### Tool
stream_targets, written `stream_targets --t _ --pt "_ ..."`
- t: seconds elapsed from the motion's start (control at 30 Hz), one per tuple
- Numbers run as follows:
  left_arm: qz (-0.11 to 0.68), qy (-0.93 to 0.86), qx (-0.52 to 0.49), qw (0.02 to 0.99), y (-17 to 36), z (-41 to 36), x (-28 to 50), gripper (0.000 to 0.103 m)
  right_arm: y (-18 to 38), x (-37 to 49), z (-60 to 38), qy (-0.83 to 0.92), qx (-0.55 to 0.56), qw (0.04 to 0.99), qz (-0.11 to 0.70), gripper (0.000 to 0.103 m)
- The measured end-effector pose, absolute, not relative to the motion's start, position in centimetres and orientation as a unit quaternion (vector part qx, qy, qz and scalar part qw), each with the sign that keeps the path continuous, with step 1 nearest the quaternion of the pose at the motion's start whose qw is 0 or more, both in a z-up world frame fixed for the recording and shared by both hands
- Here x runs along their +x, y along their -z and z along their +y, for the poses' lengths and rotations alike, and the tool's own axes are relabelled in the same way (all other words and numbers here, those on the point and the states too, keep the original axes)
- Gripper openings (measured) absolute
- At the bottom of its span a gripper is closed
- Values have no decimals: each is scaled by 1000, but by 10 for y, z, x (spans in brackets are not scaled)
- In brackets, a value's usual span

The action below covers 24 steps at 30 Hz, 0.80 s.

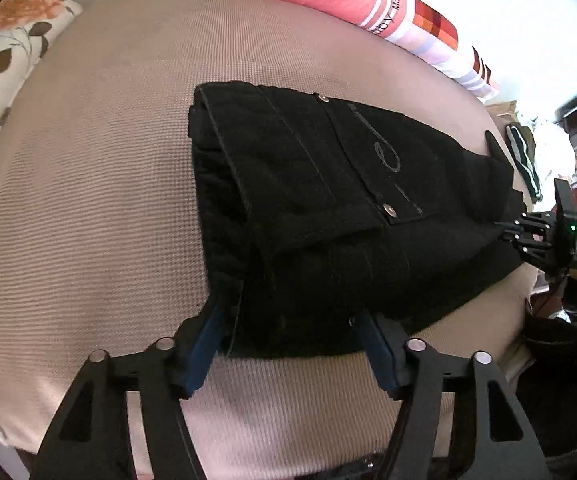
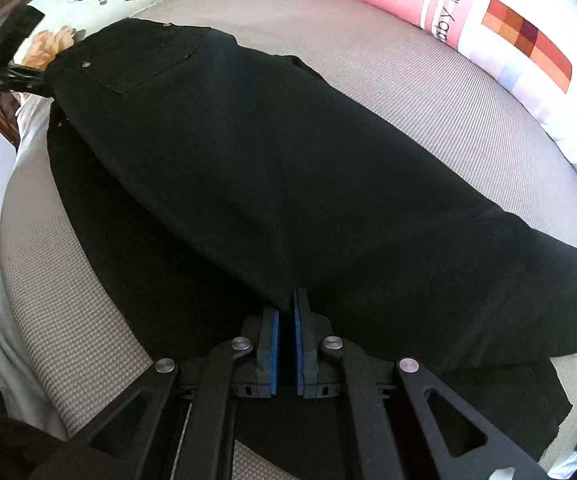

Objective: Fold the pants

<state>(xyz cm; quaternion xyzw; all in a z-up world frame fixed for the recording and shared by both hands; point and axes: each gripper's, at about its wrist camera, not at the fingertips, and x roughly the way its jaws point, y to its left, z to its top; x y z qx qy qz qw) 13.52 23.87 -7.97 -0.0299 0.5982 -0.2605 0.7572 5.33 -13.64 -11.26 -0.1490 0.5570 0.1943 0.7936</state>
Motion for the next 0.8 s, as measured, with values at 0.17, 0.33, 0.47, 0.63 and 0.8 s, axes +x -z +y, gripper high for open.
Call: stream_targets --t 0.17,0.33,0.47,0.63,0.8 --pt "588 239 -50 771 56 263 129 69 118 55 -132 -194 -152 793 557 7" --pt "571 199 -216 767 38 292 129 69 119 55 -130 -197 -155 797 550 7" --pt "557 151 -314 754 32 286 119 69 120 46 -129 -197 -149 801 546 7" --pt "595 87 -392 696 57 269 111 68 122 44 -133 -198 -140 805 541 8" --pt "612 50 -418 669 82 257 108 67 121 40 -134 -199 -137 808 537 8"
